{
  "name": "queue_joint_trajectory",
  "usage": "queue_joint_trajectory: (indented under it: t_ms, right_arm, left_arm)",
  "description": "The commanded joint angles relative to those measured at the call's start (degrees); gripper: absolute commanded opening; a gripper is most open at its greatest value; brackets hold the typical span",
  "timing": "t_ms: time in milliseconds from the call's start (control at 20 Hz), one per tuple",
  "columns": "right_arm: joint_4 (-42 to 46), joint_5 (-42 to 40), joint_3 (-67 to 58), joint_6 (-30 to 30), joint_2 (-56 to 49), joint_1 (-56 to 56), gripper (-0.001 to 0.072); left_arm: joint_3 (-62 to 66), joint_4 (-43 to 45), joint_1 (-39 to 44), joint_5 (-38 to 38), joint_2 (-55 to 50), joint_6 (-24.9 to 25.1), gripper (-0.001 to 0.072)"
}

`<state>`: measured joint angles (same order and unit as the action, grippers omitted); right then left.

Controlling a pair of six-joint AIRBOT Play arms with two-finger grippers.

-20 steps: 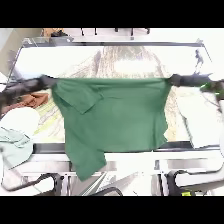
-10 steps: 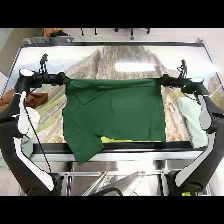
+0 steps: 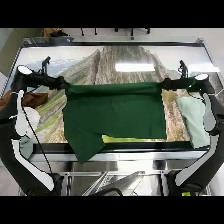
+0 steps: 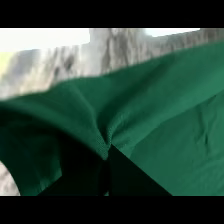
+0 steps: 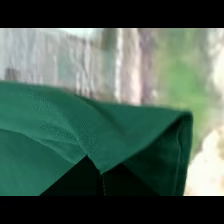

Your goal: Fold the shirts.

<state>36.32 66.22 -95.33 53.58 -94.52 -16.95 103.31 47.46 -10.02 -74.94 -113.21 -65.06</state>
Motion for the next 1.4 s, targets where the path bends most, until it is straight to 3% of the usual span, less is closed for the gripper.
queue_joint_trajectory:
  t_ms: [0,250,550,600,650,700,900,1050,1200,1350]
  right_arm:
    - [4.52,2.91,3.87,1.03,0.26,-0.02,0.0025]
    - [7.32,1.25,4.74,1.33,0.22,-0.04,0.0025]
    - [7.30,1.07,4.74,1.31,0.22,0.42,0.0028]
    - [7.02,1.22,4.72,1.31,0.28,0.52,0.0054]
    - [6.99,1.64,4.52,1.33,0.61,0.57,0.0237]
    - [7.08,2.69,3.96,1.40,1.25,0.48,0.0367]
    - [8.63,9.09,2.25,4.44,8.13,-4.37,0.0368]
    - [11.21,14.56,6.10,5.79,13.44,-9.64,0.0368]
    - [11.28,15.50,17.14,4.70,18.47,-14.01,0.0366]
    - [11.17,11.50,28.39,2.82,21.99,-15.19,0.0367]
  left_arm:
    - [-8.72,3.93,0.04,-0.72,2.64,-0.61,0.0020]
    - [-17.46,6.88,0.04,7.26,4.17,-1.66,0.0022]
    - [-17.49,5.75,1.07,9.84,3.23,-1.29,0.0027]
    - [-17.46,4.92,1.29,10.19,3.69,-1.01,0.0182]
    - [-16.96,5.05,1.29,10.21,4.31,-1.01,0.0498]
    - [-15.56,5.03,1.25,8.90,4.87,-1.38,0.0597]
    - [-7.69,5.51,-1.31,-1.60,8.81,-6.91,0.0598]
    - [-9.11,5.57,-4.68,-6.62,14.99,-9.03,0.0598]
    - [-19.71,5.57,-7.02,-9.55,22.86,-9.44,0.0598]
    - [-36.70,5.57,-8.96,-9.07,32.46,-9.46,0.0598]
